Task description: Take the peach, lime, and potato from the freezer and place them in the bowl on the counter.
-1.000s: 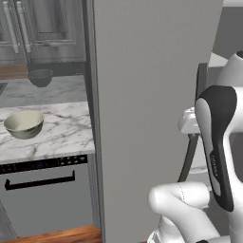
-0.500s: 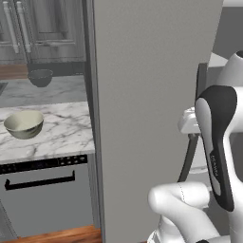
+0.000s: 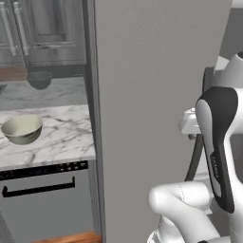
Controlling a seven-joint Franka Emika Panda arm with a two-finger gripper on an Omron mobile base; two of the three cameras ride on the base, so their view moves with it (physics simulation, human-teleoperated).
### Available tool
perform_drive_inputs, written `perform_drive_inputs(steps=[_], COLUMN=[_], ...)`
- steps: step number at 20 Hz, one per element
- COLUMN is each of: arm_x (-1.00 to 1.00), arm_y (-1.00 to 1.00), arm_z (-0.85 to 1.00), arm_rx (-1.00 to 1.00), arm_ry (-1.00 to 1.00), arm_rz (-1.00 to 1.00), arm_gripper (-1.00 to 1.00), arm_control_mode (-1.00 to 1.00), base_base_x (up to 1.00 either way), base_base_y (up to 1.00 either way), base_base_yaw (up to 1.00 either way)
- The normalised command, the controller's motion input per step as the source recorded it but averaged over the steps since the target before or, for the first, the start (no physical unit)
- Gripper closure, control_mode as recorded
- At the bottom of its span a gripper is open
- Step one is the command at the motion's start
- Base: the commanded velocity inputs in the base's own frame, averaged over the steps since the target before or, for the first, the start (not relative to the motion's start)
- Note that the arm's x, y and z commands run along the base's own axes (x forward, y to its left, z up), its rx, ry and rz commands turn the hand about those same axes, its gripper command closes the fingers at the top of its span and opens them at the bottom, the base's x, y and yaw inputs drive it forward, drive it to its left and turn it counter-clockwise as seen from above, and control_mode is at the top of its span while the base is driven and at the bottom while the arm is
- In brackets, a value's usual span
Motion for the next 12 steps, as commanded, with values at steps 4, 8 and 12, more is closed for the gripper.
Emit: perform_drive_inputs(steps=[4, 8, 12], arm_x=[0.00, 0.00, 0.00], arm_y=[0.00, 0.00, 0.00], arm_z=[0.00, 0.00, 0.00], arm_rx=[0.00, 0.00, 0.00], arm_ry=[0.00, 0.00, 0.00], arm_rz=[0.00, 0.00, 0.00], arm_gripper=[-1.00, -1.00, -1.00], arm_control_mode=[1.00, 1.00, 1.00], base_base_x=[0.56, 0.26, 0.06], base_base_y=[-0.08, -0.36, -0.56], base_base_yaw=[0.00, 0.00, -0.01])
